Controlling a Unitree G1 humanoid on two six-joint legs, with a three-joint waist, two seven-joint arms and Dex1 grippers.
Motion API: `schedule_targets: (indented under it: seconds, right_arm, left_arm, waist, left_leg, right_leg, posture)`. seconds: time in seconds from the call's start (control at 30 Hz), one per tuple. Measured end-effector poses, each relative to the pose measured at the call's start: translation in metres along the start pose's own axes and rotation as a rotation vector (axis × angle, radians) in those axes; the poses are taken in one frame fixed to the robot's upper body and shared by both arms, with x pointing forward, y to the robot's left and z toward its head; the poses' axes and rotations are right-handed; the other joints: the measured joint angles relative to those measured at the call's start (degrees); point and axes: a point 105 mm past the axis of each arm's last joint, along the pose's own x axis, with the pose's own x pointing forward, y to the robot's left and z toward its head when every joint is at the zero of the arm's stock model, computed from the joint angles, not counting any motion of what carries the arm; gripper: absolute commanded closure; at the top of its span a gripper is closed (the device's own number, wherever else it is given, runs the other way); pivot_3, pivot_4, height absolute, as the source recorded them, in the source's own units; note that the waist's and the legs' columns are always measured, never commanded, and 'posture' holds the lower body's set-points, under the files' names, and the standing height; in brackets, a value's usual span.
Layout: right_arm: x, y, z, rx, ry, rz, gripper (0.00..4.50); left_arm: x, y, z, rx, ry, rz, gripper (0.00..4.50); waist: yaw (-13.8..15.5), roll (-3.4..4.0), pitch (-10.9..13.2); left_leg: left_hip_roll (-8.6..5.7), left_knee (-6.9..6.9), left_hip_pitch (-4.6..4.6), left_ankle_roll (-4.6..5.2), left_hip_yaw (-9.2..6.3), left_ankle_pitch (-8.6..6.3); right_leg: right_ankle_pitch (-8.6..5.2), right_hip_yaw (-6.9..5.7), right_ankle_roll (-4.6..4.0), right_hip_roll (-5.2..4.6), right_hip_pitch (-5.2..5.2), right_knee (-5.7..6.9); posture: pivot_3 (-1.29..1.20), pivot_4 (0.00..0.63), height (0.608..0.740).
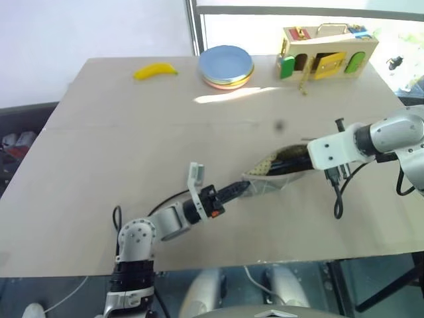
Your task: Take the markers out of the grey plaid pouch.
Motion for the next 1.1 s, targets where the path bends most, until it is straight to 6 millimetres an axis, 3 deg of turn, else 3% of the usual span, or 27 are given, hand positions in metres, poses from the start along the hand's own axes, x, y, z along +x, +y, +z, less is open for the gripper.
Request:
schedule_targets:
  seconds: [0.13, 0.23, 0.33, 0.47, 0.57, 0.63, 0.7, 0.87, 0.97, 1.1]
  right_arm:
    - [-0.014, -0.005, -0.001, -0.031, 0.011, -0.029, 4.17]
    - [-0.023, -0.012, 0.014, -0.129, -0.019, -0.068, 4.17]
    - [-0.022, -0.008, 0.033, -0.184, -0.086, -0.064, 4.17]
    - [-0.023, -0.007, 0.034, -0.18, -0.094, -0.061, 4.17]
    - [-0.033, -0.003, 0.01, -0.104, -0.02, -0.045, 4.17]
    - [-0.046, 0.002, -0.016, 0.025, 0.027, -0.042, 4.17]
    - [-0.049, 0.005, -0.024, 0.107, 0.012, -0.041, 4.17]
    - [-0.056, 0.043, -0.054, 0.559, -0.117, -0.01, 4.17]
    - [-0.048, 0.076, -0.078, 0.744, -0.088, 0.022, 4.17]
    - [-0.016, 0.105, -0.101, 0.923, -0.065, -0.025, 4.17]
  left_arm:
    - [0.0, 0.0, 0.0, 0.0, -0.003, 0.001, 4.5]
    - [0.0, 0.003, 0.001, -0.011, -0.008, 0.009, 4.5]
    - [0.001, 0.003, 0.003, -0.005, -0.006, 0.011, 4.5]
    - [0.002, 0.003, 0.003, -0.005, -0.005, 0.01, 4.5]
    - [0.002, 0.003, 0.002, -0.008, -0.006, 0.01, 4.5]
    - [0.0, 0.005, 0.003, -0.006, -0.012, 0.019, 4.5]
    - [-0.003, 0.006, 0.005, -0.001, -0.021, 0.029, 4.5]
    - [-0.016, 0.007, 0.023, 0.098, -0.087, 0.068, 4.5]
    - [-0.031, 0.008, 0.036, 0.171, -0.135, 0.114, 4.5]
    - [-0.032, -0.001, 0.041, 0.239, -0.139, 0.105, 4.5]
  waist:
    - [0.1, 0.0, 0.0]
    - [-0.1, 0.0, 0.0]
    - [0.0, 0.0, 0.0]
    - [0.2, 0.0, 0.0]
    - [0.9, -0.01, 0.0]
    - [1.1, -0.02, 0.0]
    - [1.1, 0.0, 0.0]
    - [1.2, -0.01, 0.0]
    - [1.2, 0.01, 0.0]
    - [1.2, 0.03, 0.1]
  left_leg:
    - [0.0, -0.01, -0.01, 0.0, 0.0, 0.0]
    - [0.03, -0.02, 0.01, 0.0, -0.01, 0.0]
    - [0.02, 0.0, 0.0, 0.0, -0.01, 0.0]
    - [0.0, 0.01, 0.0, 0.0, -0.01, 0.0]
    - [0.0, 0.0, -0.03, 0.0, -0.02, 0.0]
    - [0.01, -0.01, -0.03, 0.01, -0.02, 0.0]
    - [0.02, -0.04, -0.02, 0.0, -0.01, 0.0]
    - [0.05, -0.03, -0.04, 0.01, -0.01, 0.0]
    - [0.03, -0.04, -0.03, 0.01, 0.01, -0.01]
    - [0.0, 0.0, 0.02, 0.01, 0.07, 0.0]
  right_leg:
    - [0.0, 0.01, 0.0, -0.01, 0.0, -0.02]
    - [0.0, -0.01, 0.0, 0.02, 0.01, -0.02]
    - [0.0, -0.01, 0.0, 0.0, 0.01, -0.01]
    - [0.0, -0.01, 0.0, -0.01, 0.01, -0.02]
    - [0.0, -0.03, 0.0, 0.0, 0.01, -0.06]
    - [0.0, -0.03, 0.0, -0.01, 0.03, -0.08]
    - [0.0, 0.0, -0.01, -0.01, 0.01, -0.07]
    - [0.0, 0.0, -0.01, -0.01, 0.02, -0.07]
    - [0.0, 0.02, -0.01, -0.02, 0.02, -0.07]
    - [0.0, 0.09, -0.01, -0.03, 0.06, 0.0]
  posture:
    - [0.0, 0.15, 0.74]
    - [0.0, 0.15, 0.74]
    - [0.0, 0.15, 0.74]
    - [0.0, 0.15, 0.74]
    - [0.0, 0.15, 0.74]
    - [0.0, 0.15, 0.74]
    - [0.0, 0.15, 0.74]
    - [0.0, 0.15, 0.74]
    - [0.0, 0.15, 0.74]
    - [0.0, 0.15, 0.74]
